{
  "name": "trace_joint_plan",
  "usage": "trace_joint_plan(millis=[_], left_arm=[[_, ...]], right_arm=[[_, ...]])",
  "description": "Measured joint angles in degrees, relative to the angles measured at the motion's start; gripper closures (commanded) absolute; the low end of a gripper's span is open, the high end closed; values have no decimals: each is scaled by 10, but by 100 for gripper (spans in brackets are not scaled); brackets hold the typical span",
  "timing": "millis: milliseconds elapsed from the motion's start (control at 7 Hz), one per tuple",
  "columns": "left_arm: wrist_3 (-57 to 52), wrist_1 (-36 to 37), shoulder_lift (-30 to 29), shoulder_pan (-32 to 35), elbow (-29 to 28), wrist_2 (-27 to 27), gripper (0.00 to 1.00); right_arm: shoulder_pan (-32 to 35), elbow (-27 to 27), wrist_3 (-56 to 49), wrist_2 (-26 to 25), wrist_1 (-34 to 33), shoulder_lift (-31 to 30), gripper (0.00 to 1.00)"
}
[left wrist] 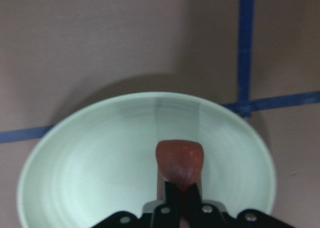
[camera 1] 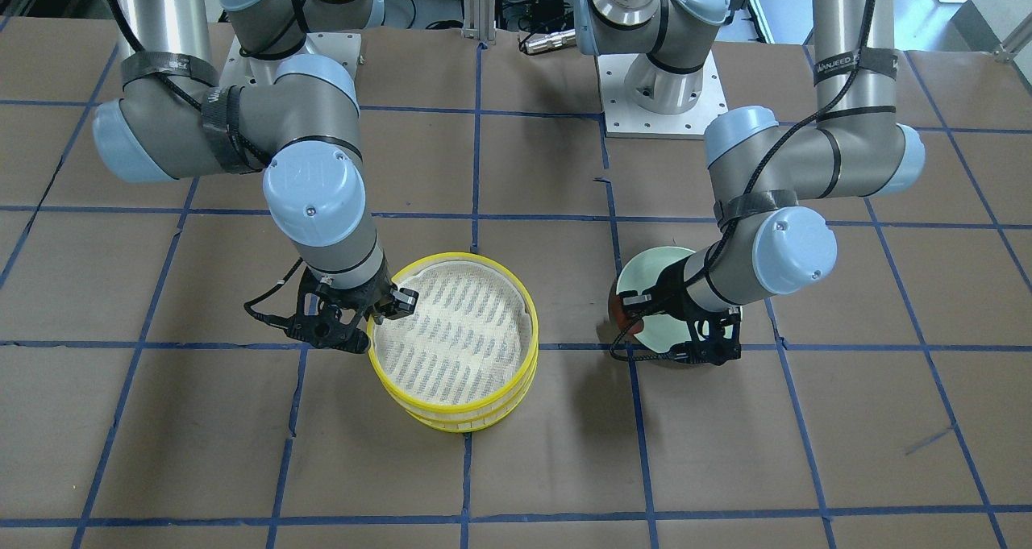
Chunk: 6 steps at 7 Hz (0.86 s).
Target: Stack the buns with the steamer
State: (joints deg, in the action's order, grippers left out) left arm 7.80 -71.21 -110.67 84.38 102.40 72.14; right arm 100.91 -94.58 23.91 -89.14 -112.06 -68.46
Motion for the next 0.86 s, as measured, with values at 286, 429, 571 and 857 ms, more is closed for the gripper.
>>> trace_joint_plan(millis=[286, 429, 571, 857], left_arm=[[264, -8, 5, 9, -29, -158, 92], [364, -5, 4, 17, -44, -215, 92], [443, -3, 1, 24, -56, -254, 83], [515, -1, -2, 42, -64, -281, 0]], right_arm=[[1, -4, 2, 3, -6, -1, 46], [2, -5, 4, 4, -7, -1, 18], [2, -6, 5, 4, -7, -1, 1], [-1, -1, -5, 1, -4, -4, 0]])
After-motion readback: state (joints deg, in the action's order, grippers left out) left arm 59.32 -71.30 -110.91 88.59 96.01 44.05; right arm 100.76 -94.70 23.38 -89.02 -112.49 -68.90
